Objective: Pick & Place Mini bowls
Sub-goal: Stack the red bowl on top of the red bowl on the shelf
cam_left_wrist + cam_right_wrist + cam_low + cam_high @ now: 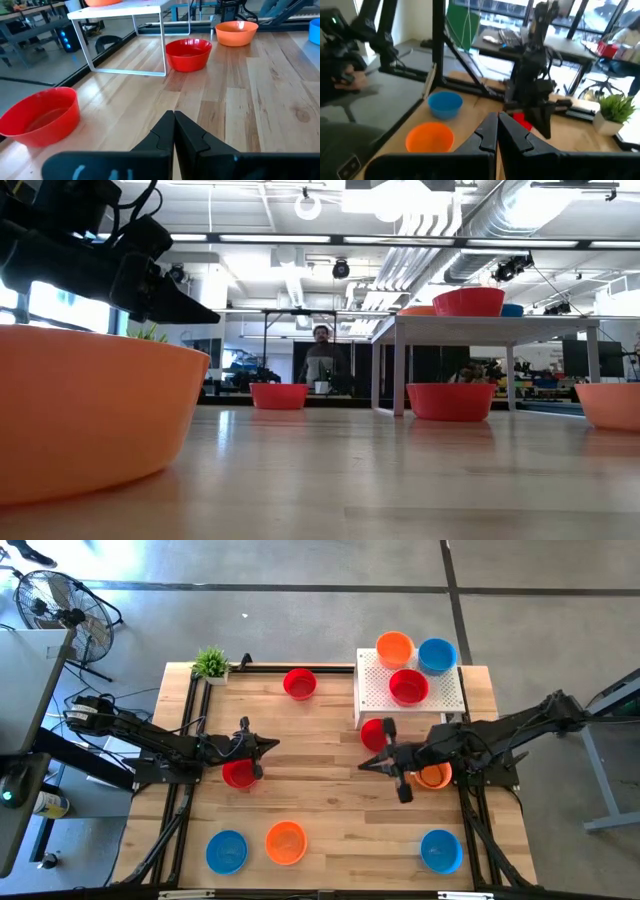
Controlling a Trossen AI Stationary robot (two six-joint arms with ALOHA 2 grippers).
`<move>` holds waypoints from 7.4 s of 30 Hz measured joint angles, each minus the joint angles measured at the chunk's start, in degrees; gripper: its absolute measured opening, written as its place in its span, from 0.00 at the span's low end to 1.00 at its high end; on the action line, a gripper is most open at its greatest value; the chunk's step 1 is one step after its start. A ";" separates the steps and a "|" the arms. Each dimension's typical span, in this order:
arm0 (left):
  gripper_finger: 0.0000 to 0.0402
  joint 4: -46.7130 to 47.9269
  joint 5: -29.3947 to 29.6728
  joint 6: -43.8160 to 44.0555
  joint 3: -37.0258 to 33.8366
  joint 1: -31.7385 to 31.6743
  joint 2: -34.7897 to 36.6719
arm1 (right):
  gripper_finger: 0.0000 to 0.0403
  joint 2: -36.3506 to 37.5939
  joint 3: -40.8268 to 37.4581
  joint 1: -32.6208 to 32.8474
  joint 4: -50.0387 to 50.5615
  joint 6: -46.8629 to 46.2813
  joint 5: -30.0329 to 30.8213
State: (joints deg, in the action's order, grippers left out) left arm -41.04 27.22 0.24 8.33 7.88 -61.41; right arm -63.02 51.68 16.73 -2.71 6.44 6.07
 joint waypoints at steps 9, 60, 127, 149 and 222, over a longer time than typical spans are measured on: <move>0.00 0.05 -11.94 0.27 -0.01 0.00 0.00 | 0.00 -7.74 0.00 -0.20 -1.88 -0.04 6.26; 0.00 40.96 -6.77 10.29 13.50 12.90 0.07 | 0.00 -30.02 -31.02 6.25 -71.61 -0.02 0.61; 0.01 36.60 -13.04 -4.66 33.12 14.28 -21.65 | 0.00 -29.99 -31.54 8.04 -71.62 0.17 3.23; 0.02 27.16 -22.18 -5.23 36.09 6.38 -33.31 | 0.00 -29.99 -31.54 8.04 -70.80 0.19 3.44; 0.00 -2.44 -14.75 -6.04 6.89 2.31 -3.76 | 0.00 -29.99 -16.57 6.17 -34.67 -8.86 19.97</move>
State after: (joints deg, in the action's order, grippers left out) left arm -43.48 12.47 -5.79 15.22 10.19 -65.17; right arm -93.01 35.12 22.90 -37.39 -2.42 26.04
